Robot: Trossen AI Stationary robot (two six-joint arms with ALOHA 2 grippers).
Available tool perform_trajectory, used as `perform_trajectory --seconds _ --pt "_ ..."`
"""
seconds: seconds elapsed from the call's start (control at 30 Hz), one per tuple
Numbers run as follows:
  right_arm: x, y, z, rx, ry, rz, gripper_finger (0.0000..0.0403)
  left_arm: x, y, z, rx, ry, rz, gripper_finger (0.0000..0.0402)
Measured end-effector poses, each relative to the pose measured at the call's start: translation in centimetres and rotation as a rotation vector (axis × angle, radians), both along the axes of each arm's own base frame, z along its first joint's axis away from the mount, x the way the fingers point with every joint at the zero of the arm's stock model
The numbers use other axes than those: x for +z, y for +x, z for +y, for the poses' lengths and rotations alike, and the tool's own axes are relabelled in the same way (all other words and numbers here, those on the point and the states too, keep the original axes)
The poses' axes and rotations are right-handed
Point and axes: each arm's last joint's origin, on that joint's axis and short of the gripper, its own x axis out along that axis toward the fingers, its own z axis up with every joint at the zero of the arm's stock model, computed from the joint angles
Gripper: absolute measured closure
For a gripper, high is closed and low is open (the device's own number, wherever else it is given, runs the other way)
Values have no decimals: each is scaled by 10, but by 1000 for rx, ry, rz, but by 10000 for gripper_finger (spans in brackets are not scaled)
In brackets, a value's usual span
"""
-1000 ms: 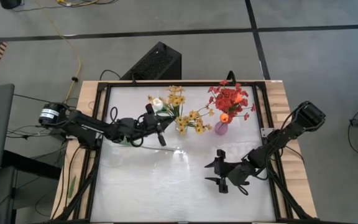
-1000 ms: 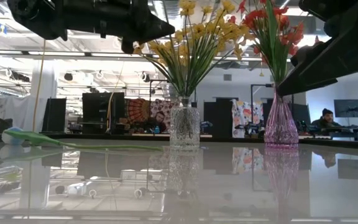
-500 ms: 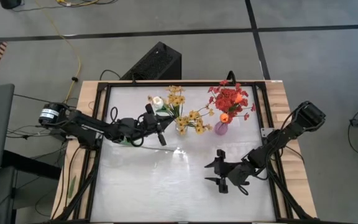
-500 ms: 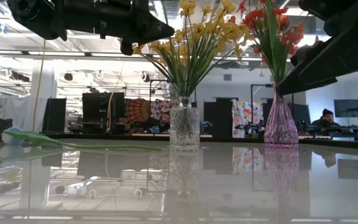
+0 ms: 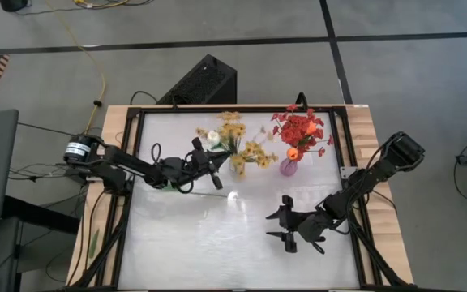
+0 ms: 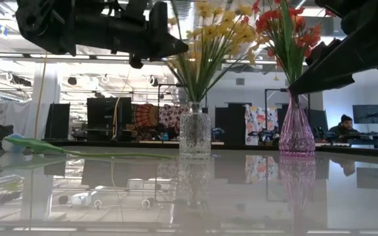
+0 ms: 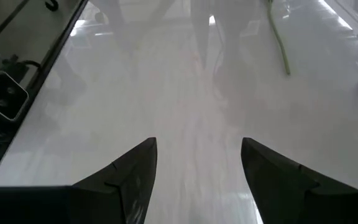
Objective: Sort flowers into vase by color
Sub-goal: Put the right white flower into the transparent flower vase
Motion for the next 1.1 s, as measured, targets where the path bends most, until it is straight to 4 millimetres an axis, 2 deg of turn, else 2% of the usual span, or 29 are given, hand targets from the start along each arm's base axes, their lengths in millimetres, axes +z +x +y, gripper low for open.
perform_trajectory --seconds 0.13,0.57,0.83,0.93,1.1 --pt "0 -1 2 1 17 -3 143 2 0 4 -19 -28 -28 401" --pt "1 -1 2 -1 18 -5 143 -26 0 14 51 -213 157 401" --pt "1 -1 2 -3 24 -10 143 -28 0 20 12 -249 162 398" --pt "1 0 2 -3 25 -10 143 -30 0 19 -13 -242 200 376" --pt "1 0 2 -3 25 -11 143 -32 -4 18 -50 -251 283 304"
